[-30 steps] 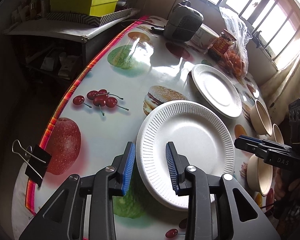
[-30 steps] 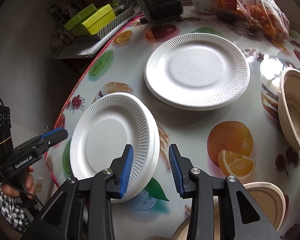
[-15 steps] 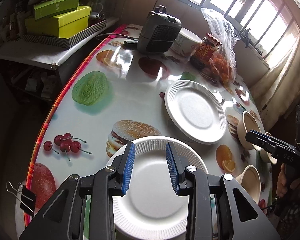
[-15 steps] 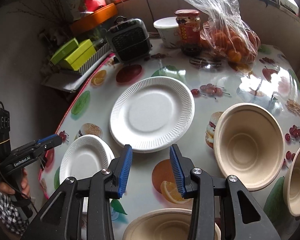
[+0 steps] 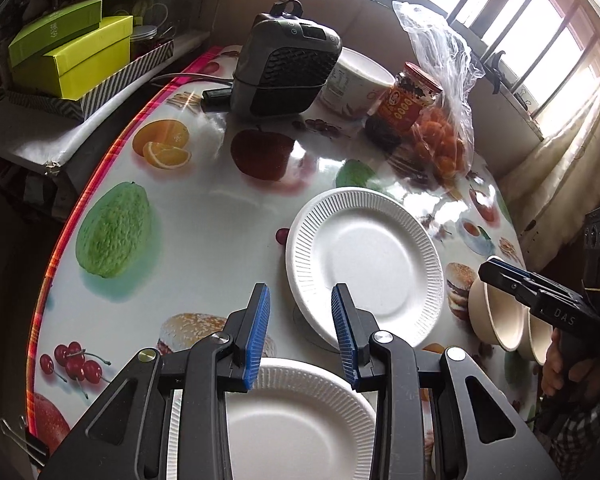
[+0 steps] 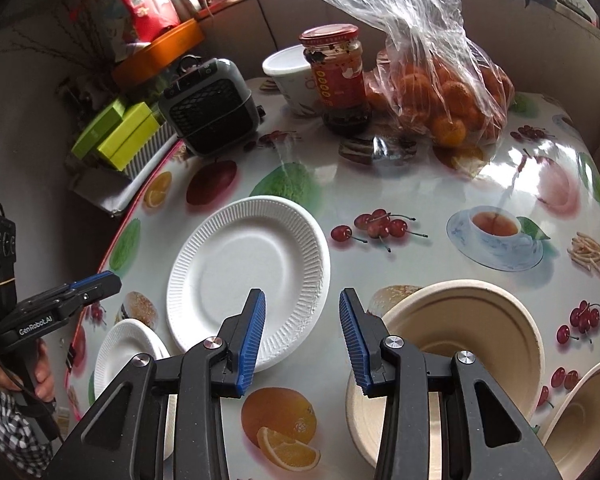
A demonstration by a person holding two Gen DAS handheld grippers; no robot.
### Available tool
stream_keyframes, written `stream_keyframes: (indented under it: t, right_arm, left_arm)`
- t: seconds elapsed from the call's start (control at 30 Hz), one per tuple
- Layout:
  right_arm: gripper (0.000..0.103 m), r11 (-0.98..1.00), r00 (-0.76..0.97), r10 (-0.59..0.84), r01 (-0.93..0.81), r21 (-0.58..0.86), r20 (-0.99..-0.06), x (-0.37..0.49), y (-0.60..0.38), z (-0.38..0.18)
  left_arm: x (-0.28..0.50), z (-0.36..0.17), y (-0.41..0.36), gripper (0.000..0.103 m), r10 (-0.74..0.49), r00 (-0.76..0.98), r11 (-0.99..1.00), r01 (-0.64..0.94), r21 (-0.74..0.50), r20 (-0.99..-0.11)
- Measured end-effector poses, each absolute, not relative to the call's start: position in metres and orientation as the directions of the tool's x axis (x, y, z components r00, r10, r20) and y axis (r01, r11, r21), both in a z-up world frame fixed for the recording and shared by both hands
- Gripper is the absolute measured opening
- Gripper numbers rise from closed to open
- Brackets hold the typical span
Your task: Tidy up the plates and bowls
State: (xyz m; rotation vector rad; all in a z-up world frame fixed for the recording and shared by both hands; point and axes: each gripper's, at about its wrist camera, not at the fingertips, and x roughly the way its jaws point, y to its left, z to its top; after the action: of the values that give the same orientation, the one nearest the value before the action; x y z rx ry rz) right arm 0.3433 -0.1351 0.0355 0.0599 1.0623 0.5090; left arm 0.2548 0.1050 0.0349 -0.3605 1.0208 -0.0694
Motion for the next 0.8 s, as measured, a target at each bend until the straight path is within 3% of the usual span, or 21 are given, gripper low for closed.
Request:
stream_keyframes:
  t: [0.8]
  right_arm:
    - [0.032, 0.844, 0.218, 0.468, -0.398, 0.36, -0.856, 0.391, -0.119, -0.004]
  left_arm:
    - [0.289, 0.0, 0.099, 0.033, -0.209, 0.437, 0.939, -0.16, -0.304, -0.875]
